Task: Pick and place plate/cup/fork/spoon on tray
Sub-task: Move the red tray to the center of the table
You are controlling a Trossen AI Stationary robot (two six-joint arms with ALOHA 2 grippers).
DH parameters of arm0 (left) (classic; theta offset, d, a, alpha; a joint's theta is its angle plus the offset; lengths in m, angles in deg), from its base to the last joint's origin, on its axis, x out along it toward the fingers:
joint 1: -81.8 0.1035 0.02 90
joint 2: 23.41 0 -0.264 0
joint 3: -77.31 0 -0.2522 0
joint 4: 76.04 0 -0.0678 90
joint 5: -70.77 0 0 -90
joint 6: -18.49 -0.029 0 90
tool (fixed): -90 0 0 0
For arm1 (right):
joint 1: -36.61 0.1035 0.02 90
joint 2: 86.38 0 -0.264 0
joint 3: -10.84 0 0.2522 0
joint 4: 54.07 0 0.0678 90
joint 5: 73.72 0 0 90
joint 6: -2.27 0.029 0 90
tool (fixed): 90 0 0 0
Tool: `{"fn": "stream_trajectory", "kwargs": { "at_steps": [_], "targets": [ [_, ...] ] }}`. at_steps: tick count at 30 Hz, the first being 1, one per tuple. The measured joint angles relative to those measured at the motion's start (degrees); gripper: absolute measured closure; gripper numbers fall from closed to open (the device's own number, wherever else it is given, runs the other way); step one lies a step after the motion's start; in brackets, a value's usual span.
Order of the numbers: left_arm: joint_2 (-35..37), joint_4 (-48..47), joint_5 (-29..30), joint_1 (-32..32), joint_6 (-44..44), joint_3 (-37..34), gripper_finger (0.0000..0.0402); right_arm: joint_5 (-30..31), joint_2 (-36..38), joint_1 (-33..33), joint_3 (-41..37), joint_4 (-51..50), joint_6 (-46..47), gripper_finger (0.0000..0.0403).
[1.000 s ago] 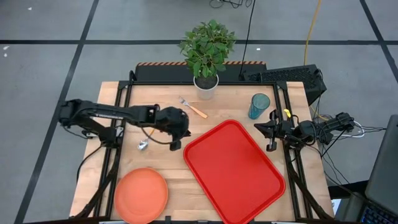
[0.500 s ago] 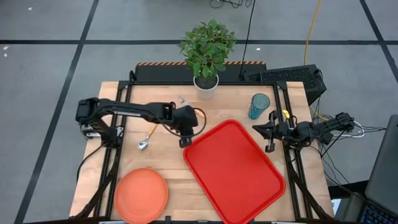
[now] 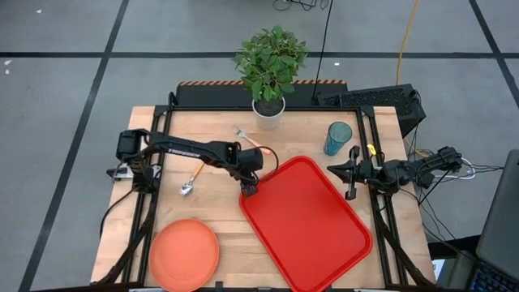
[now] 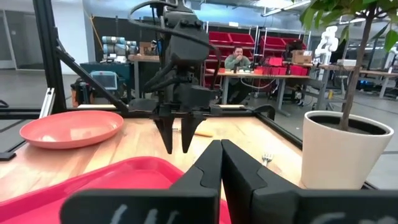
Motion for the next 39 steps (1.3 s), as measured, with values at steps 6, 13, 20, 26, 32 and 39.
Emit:
{"fn": "stream_trajectory", "kwargs": {
  "at_steps": [6,13,20,26,32,39],
  "targets": [
    [-1.5,1.3,0.6,-1.4,-0.7,0.0,0.0245,0.0,0.0,0.0,0.0,-0.6,0.2,0.0403],
    [-5.3,0.9,1.8,-2.5,-2.0,-0.1,0.0245,0.0,-0.1,0.0,0.0,-0.6,1.5,0.0403],
    [-5.9,1.4,2.1,-2.0,-3.0,-0.1,0.0245,-2.4,-0.6,0.0,0.0,-1.0,8.1,0.0403],
    [-5.9,2.2,2.2,-1.2,-3.2,-0.1,0.0245,-4.8,-1.1,0.0,0.0,-1.2,10.2,0.0403],
    [-5.9,2.0,2.2,-1.2,-3.1,-0.1,0.0245,-7.7,-2.5,0.0,0.1,-2.4,16.8,0.0403],
    [-5.9,2.5,2.2,-1.2,-4.6,-0.1,0.0245,-19.0,-11.8,0.8,4.1,-8.9,25.8,0.0403]
  ]
}}
